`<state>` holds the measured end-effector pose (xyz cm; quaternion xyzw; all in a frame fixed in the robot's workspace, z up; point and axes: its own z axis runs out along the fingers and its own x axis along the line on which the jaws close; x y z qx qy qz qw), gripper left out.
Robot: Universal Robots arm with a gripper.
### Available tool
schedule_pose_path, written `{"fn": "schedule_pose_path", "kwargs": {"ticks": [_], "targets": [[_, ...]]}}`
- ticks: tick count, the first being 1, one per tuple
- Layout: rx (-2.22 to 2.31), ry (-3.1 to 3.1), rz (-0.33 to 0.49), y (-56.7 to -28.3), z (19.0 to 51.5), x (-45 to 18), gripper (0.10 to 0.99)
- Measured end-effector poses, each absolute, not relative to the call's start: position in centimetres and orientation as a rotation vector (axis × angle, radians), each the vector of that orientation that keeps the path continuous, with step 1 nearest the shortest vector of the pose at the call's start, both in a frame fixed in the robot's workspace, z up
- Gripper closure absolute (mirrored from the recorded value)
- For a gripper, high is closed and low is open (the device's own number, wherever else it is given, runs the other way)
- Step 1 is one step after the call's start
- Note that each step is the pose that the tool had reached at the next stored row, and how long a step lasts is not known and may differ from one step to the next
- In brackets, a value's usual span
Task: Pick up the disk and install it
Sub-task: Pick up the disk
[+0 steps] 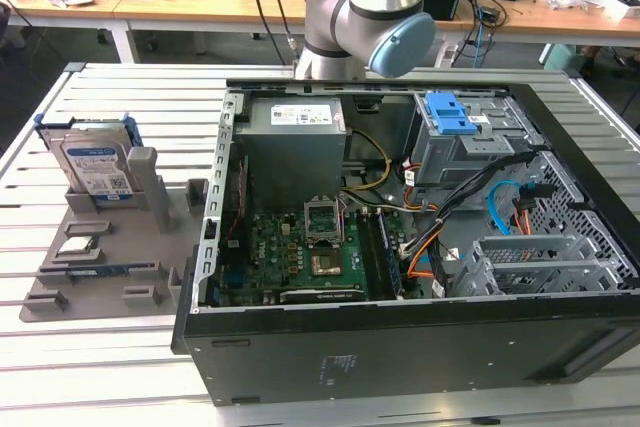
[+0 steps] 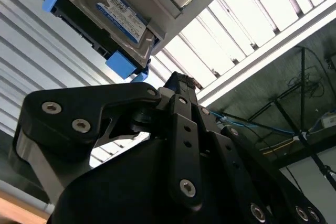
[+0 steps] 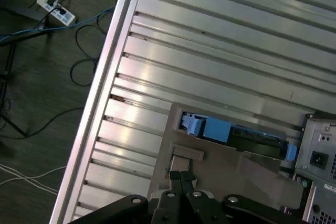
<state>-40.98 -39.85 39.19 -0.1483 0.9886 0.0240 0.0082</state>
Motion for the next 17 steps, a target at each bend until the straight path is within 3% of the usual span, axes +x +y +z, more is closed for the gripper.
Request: {"fn": "schedule_pose_path", "kwargs": {"ticks": [17], "targets": [[-0.785,3.029,0.077,-39.86,39.19,-40.98,0.980]]}}
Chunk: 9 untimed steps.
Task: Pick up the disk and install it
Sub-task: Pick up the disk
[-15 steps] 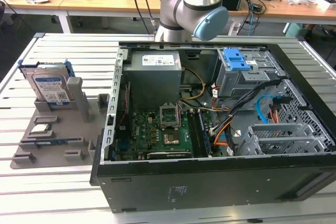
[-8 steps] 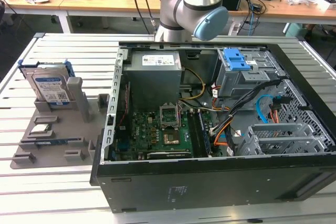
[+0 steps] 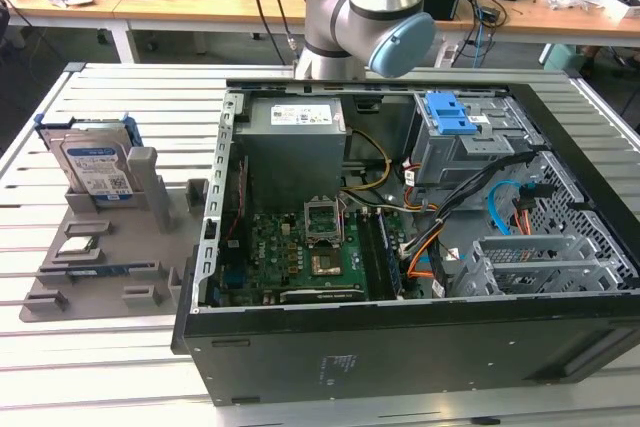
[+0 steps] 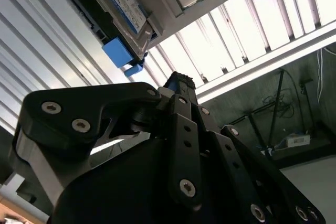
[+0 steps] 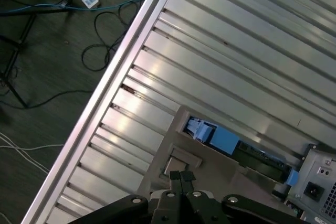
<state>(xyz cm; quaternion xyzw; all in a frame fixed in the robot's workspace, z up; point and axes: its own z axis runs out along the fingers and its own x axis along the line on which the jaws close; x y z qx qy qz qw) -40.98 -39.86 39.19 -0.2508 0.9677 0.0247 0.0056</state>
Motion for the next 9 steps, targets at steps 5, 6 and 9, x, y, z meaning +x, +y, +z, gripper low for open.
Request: {"fn": "schedule_pose_path", "kwargs": {"ticks": [5,6,9], "targets": [[-0.870,3.008,0.078,-39.85,39.19,-40.98,0.980],[-0.889,3.002,0.078,-39.85,39.19,-40.98,0.980],[-0.945,2.986,0.078,-39.85,39.19,-40.98,0.980]]}}
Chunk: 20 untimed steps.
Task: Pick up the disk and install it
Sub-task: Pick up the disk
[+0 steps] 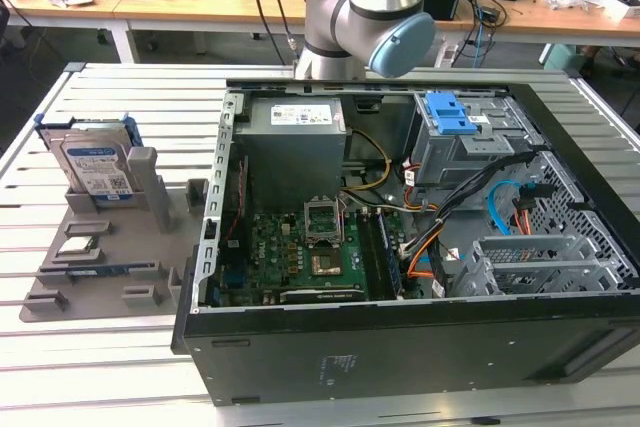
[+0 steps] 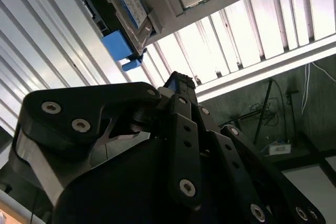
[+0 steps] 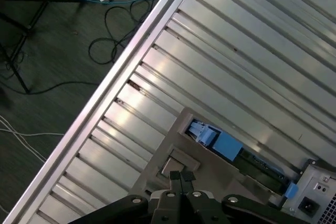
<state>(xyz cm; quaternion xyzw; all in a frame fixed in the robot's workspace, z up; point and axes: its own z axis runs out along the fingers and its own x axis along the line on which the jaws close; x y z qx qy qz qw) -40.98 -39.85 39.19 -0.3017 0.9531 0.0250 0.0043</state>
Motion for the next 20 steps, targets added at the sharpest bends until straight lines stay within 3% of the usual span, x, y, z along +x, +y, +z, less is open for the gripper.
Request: {"fn": "schedule_pose_path", "kwargs": {"ticks": [20], "targets": [[-1.257,2.874,0.079,-39.86,39.19,-40.97,0.980]]}}
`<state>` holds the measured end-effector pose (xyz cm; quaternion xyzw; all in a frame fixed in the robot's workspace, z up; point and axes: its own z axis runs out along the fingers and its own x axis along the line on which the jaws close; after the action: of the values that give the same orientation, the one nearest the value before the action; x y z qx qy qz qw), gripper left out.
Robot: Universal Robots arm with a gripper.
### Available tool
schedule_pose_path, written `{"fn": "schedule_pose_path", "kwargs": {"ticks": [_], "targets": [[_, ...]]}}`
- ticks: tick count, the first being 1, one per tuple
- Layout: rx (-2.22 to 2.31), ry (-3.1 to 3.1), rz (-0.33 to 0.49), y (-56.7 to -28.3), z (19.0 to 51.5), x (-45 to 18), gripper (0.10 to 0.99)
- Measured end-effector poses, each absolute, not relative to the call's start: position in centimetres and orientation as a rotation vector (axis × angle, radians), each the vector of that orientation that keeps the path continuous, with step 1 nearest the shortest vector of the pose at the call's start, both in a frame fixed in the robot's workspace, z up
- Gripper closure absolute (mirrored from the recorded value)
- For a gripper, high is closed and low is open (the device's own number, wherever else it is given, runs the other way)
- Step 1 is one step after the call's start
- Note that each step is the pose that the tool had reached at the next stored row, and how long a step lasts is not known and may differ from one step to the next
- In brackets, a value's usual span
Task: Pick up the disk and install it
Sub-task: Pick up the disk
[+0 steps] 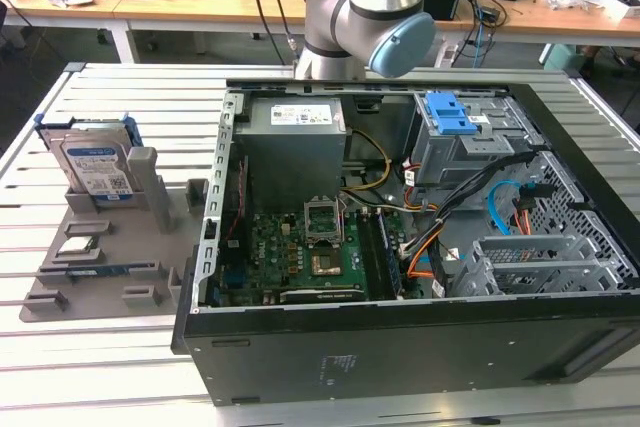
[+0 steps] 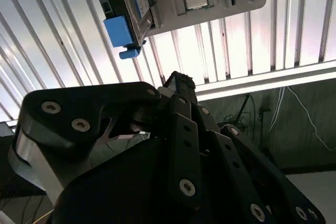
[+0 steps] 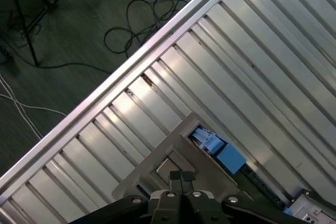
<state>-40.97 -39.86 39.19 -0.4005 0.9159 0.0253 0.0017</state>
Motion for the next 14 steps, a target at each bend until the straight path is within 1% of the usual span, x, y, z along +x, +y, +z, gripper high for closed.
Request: {"fn": "schedule_pose_path", "kwargs": {"ticks": [14], "targets": [[-1.492,2.765,0.080,-39.86,39.19,-40.98,0.980]]}}
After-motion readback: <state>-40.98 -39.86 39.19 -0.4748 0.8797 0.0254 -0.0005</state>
